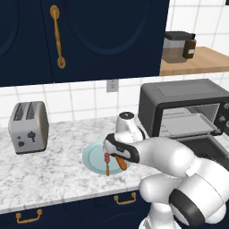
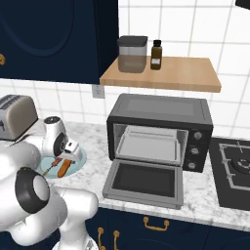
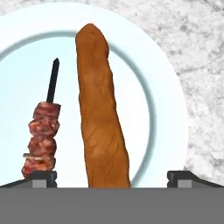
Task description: Pick up the kebab skewer and baguette bread, and place them inside the toaster oven. Close the toaster oven door and start by setting the timer.
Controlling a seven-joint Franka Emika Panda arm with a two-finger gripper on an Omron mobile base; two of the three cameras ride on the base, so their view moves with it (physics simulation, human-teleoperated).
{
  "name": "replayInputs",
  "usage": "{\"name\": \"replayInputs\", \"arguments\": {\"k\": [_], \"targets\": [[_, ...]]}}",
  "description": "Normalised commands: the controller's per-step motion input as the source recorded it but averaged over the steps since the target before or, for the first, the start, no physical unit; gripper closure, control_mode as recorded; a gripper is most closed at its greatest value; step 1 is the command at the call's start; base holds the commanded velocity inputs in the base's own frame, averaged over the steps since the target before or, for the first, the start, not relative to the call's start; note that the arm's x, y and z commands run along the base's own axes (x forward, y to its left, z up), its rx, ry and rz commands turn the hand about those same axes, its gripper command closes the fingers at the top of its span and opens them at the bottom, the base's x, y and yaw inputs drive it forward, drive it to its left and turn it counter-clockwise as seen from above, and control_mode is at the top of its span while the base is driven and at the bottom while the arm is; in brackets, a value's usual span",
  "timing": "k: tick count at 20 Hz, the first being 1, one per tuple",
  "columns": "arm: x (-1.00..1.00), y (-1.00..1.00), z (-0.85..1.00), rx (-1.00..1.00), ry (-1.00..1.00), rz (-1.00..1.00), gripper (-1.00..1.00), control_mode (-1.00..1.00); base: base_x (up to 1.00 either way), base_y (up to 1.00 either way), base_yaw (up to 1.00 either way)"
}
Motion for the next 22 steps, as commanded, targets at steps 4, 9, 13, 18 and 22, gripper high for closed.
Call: {"name": "replayInputs", "arguments": {"k": [4,9,13,18,22], "targets": [[0.13,0.01,-0.22,0.00,0.00,0.00,-1.00,-1.00,0.00,0.00,0.00],[0.13,0.00,-0.29,0.00,0.00,0.00,-1.00,-1.00,0.00,0.00,0.00],[0.14,0.02,-0.28,0.00,0.00,0.00,-1.00,-1.00,0.00,0.00,0.00],[0.09,0.01,-0.12,0.00,0.01,0.00,1.00,-1.00,0.00,0.00,0.00],[0.00,0.00,0.01,0.00,0.00,0.00,1.00,-1.00,0.00,0.00,0.00]]}}
